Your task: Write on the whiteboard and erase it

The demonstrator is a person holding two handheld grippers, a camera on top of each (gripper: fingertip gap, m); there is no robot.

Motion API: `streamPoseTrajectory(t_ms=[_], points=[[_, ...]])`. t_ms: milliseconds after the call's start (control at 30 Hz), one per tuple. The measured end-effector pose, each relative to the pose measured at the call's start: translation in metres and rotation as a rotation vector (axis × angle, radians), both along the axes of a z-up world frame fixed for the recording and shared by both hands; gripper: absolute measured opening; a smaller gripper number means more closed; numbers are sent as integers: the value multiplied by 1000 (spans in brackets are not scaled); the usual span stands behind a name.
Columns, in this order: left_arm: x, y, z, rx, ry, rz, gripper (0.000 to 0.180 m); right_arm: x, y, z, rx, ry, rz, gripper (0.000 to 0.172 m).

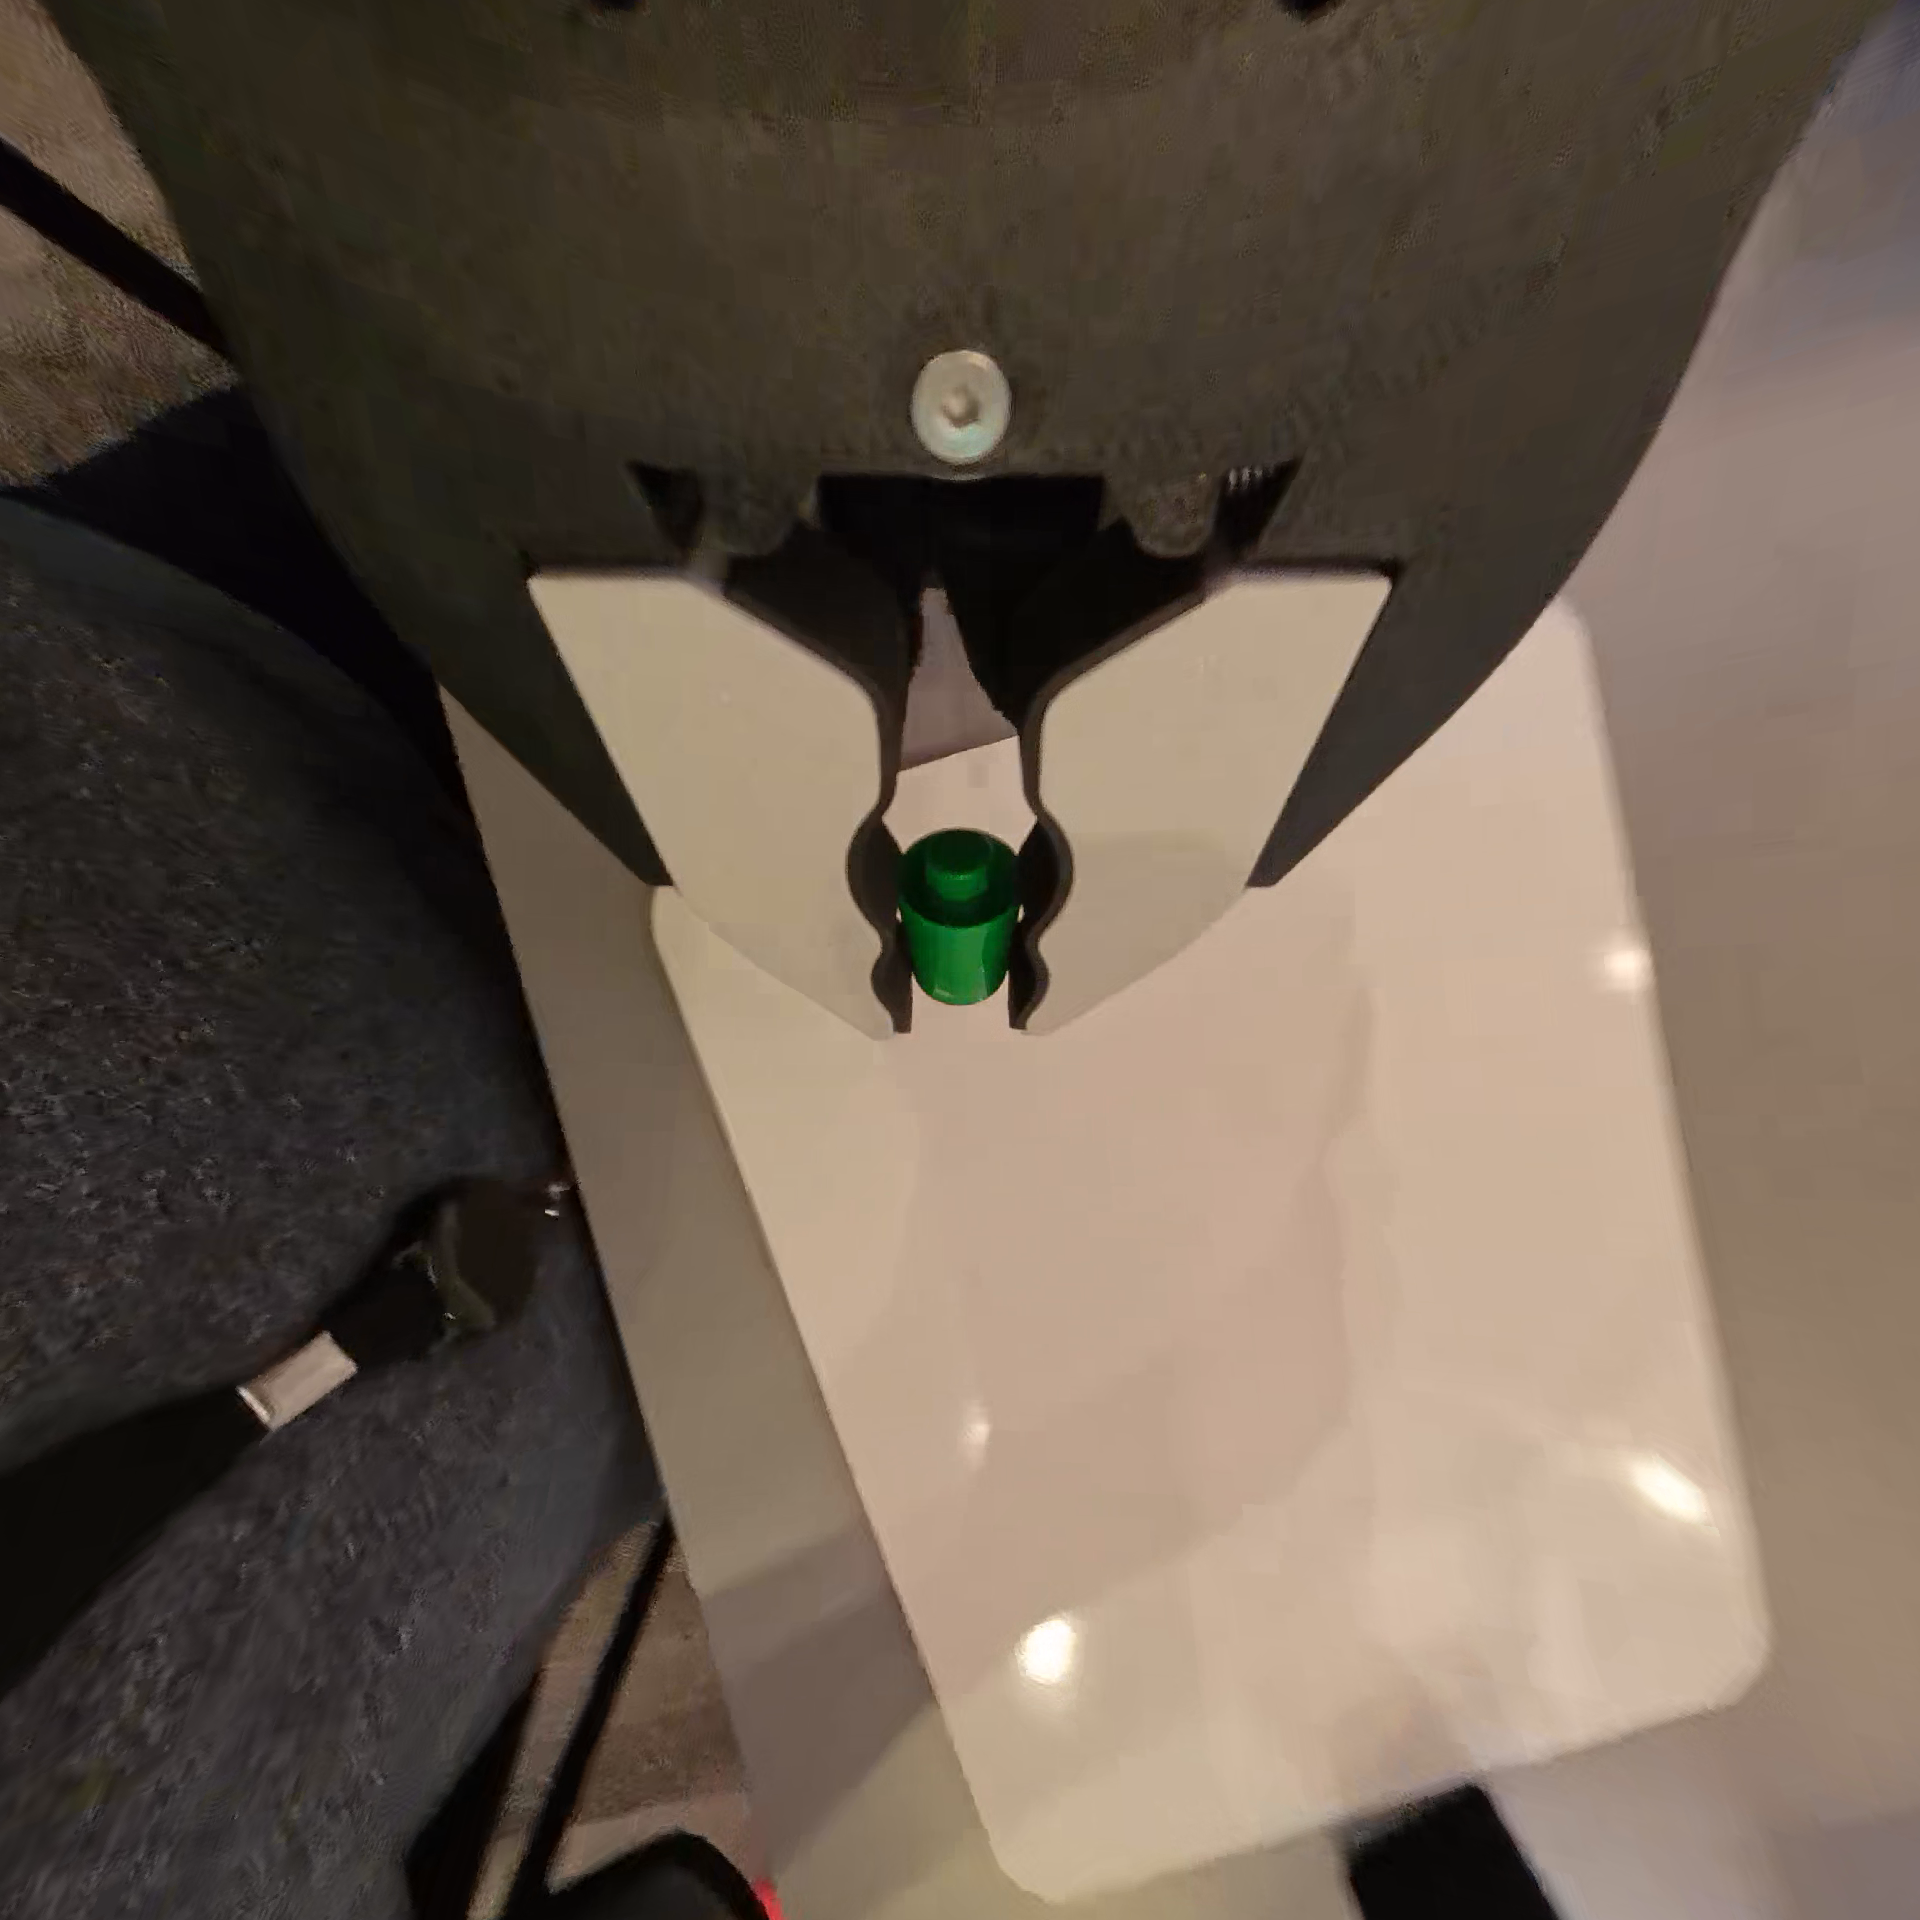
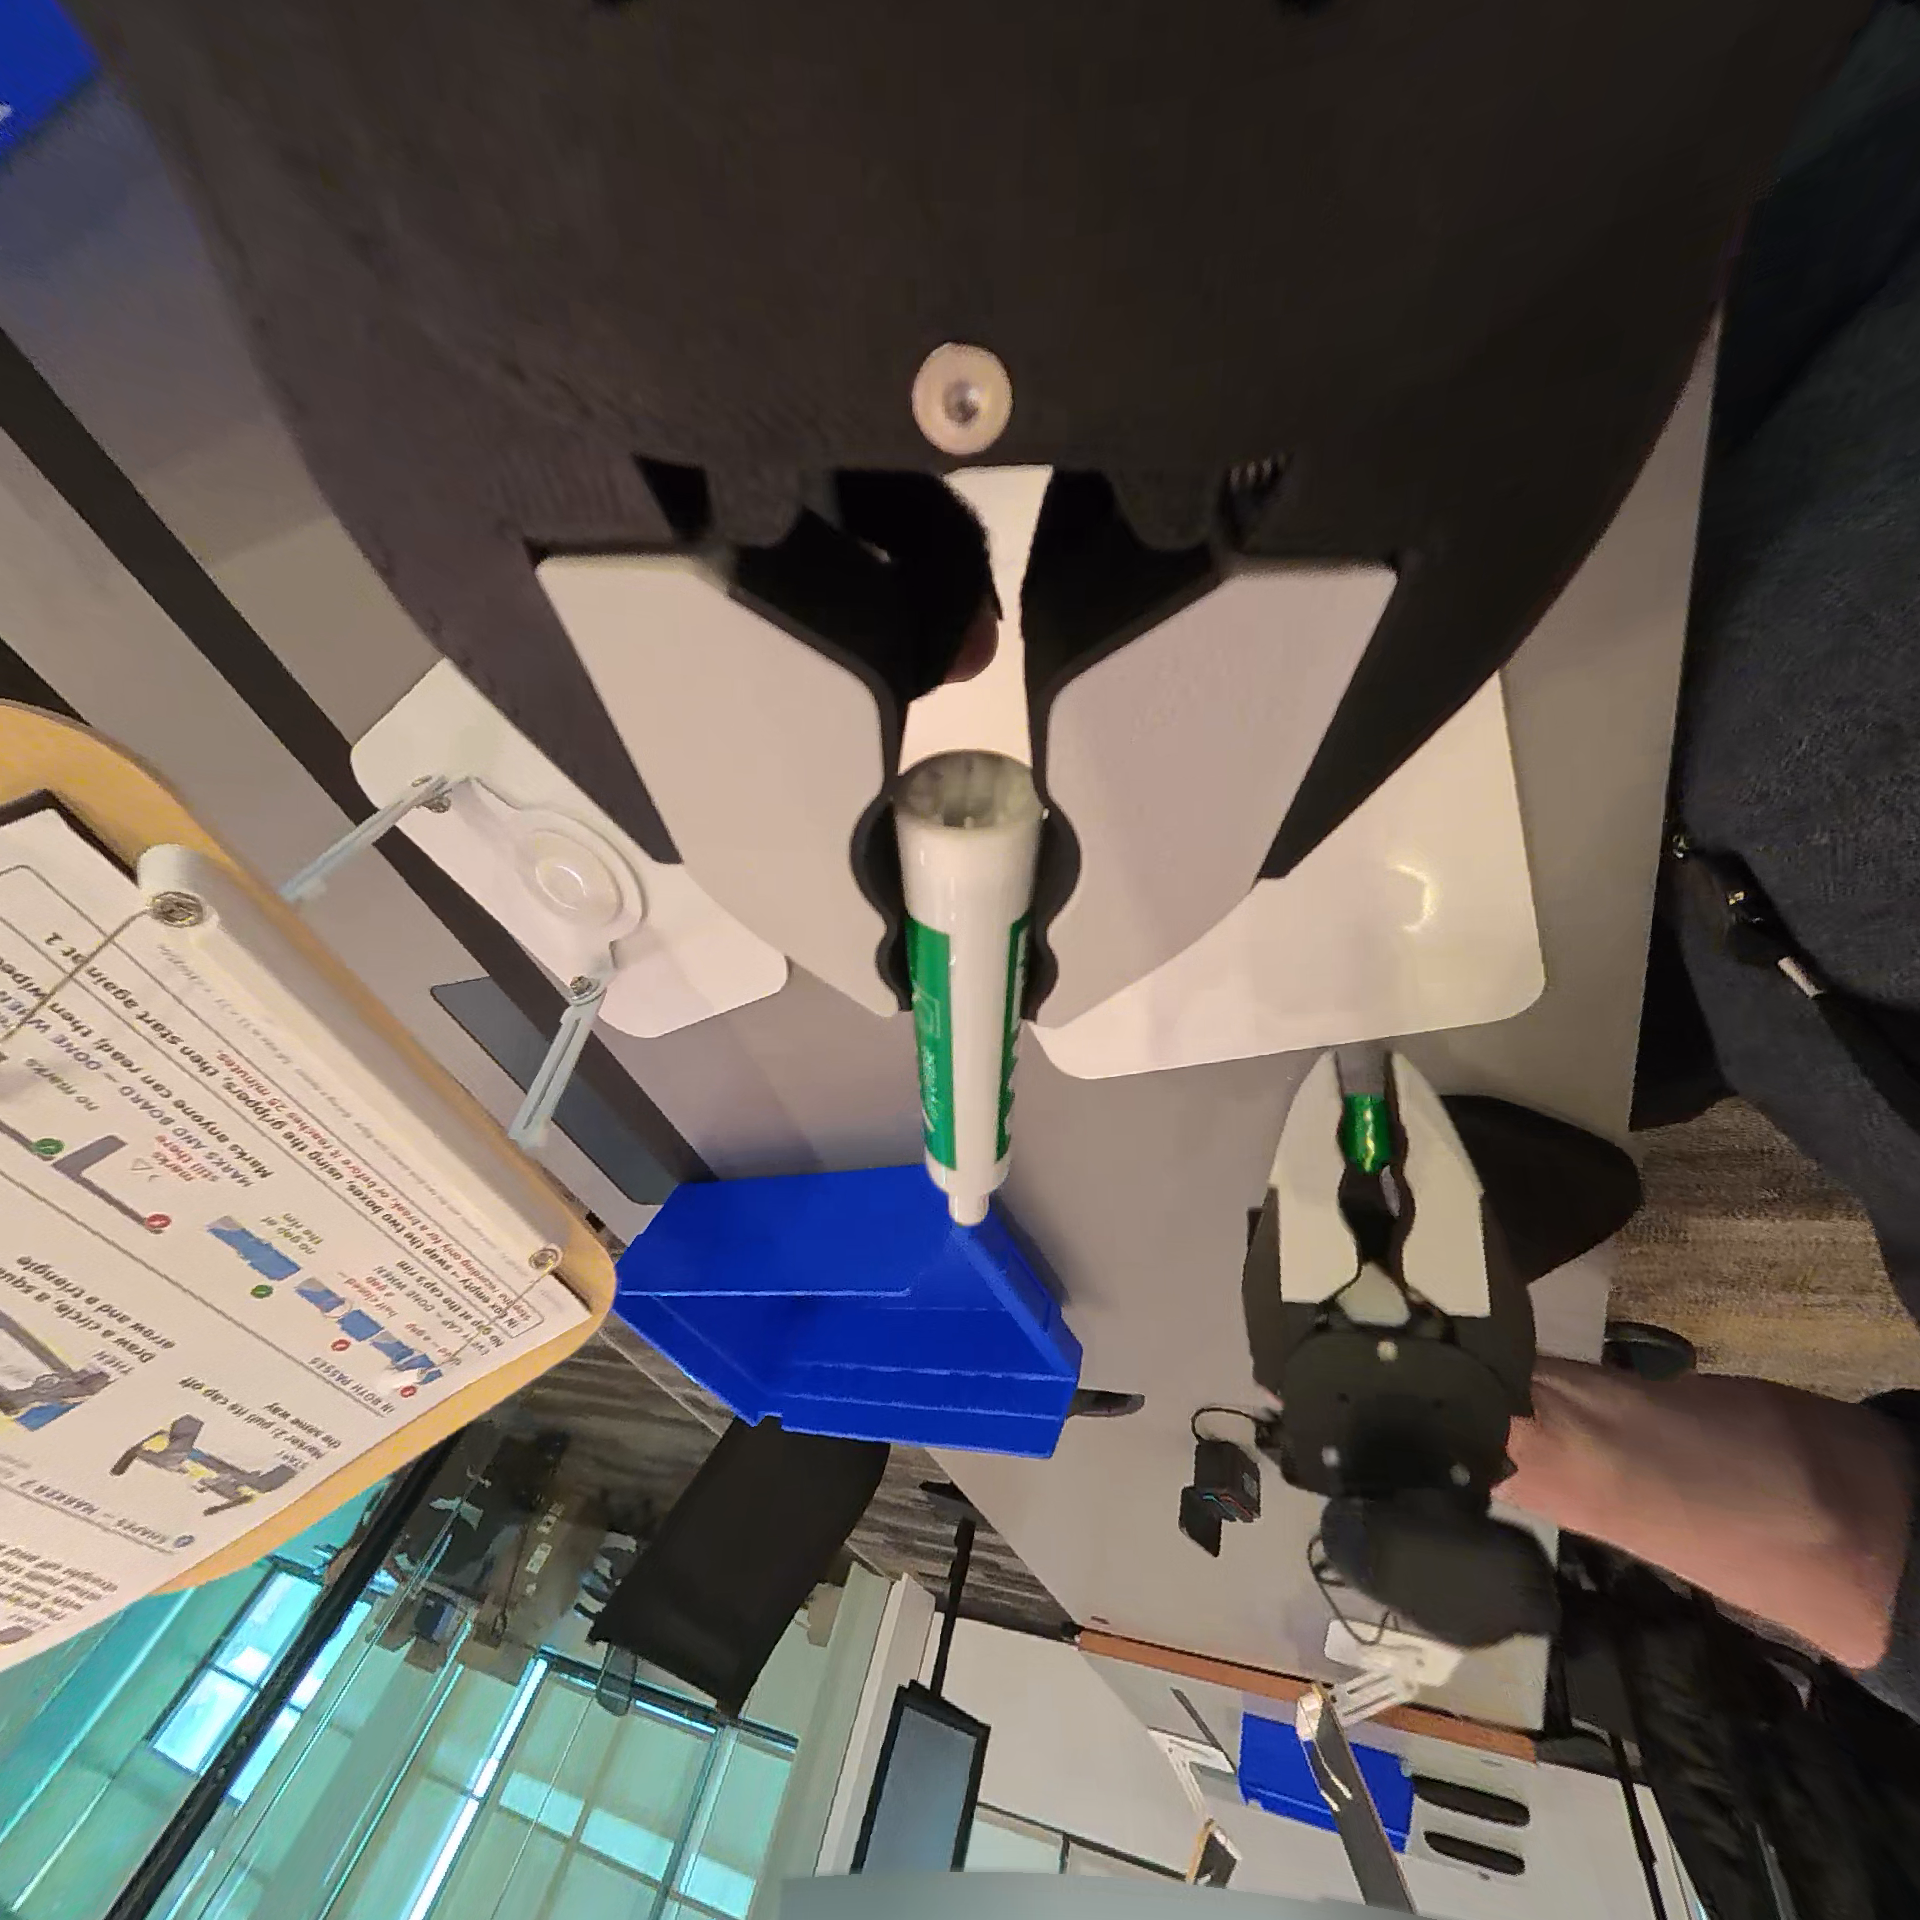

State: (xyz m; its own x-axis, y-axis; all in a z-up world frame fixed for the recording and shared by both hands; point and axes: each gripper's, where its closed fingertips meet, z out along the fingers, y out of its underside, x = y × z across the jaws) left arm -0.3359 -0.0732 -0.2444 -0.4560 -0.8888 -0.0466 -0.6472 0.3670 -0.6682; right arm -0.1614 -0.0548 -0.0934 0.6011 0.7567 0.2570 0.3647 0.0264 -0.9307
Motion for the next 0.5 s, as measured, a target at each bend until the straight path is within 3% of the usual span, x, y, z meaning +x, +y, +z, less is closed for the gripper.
streamPoseTrajectory(t_ms=[33, 267, 500], points=[[-1, -7, -7, -17, 17, -28, 18, -2, -1, -3, -14, -5, -9, 20], [-13, -26, -48, -11, 123, -120, 18, -20, -5, -37, -138, -99, -73, 20], [-12, -27, -51, -2, 103, -151, 18, -32, 0, -46, -175, -126, -90, 20]])
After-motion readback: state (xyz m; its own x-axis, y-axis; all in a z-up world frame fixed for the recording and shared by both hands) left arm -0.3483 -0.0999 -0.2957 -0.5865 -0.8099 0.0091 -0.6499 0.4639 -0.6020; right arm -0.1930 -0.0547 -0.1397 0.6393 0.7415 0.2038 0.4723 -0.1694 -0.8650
